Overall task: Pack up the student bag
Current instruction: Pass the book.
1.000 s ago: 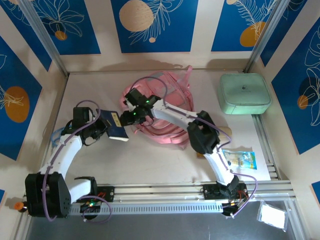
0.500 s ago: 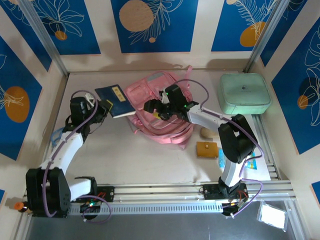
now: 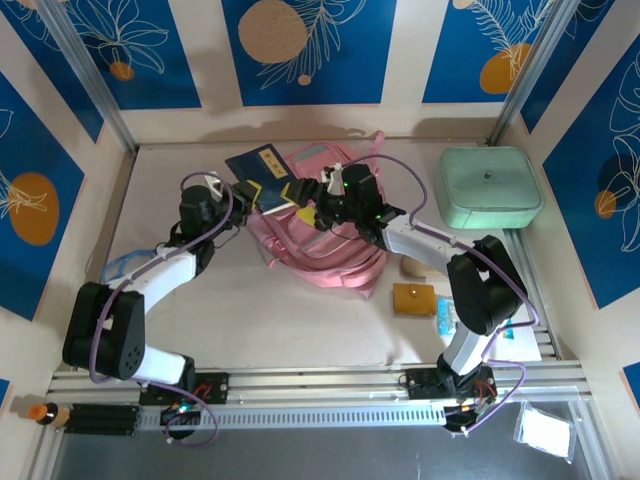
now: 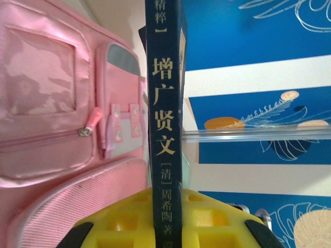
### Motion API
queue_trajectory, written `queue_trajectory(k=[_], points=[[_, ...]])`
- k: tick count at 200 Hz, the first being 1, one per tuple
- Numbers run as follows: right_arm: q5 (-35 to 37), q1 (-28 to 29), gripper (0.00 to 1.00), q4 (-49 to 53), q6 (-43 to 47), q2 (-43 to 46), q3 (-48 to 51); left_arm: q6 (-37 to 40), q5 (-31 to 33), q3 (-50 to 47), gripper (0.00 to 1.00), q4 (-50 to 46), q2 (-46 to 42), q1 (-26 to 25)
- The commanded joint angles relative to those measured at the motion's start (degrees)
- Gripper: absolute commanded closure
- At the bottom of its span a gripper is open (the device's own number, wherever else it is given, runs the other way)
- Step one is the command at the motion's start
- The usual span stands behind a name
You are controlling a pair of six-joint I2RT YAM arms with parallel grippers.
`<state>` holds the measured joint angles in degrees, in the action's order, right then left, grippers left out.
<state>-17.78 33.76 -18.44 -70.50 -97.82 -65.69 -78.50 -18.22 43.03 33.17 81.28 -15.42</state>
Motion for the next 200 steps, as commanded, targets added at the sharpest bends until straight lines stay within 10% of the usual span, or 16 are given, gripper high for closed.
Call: queue_trajectory(k=[1,98,167,200], points=[[-1.3,-0.5,0.13,-5.1,-6.5,-1.4,-0.3,-0.8,3.2,2.3,1.0,6.7,0.3,-1.8],[7.6,1.7,0.23,-10.4,-14.2,-5.2,-1.0,-0.8,6.1,3.1,1.0,5.9,0.1,-4.9],[13.2,2.6,0.48,-22.1,-15.7,-4.4,4.8,-1.3,6.6,1.8,1.0,6.8,-0.2,-5.3],[12.8,2.1,0.79,-19.0,-15.0,-3.3,4.3,-1.3,6.9,1.5,1.0,7.2,-0.2,-5.3]])
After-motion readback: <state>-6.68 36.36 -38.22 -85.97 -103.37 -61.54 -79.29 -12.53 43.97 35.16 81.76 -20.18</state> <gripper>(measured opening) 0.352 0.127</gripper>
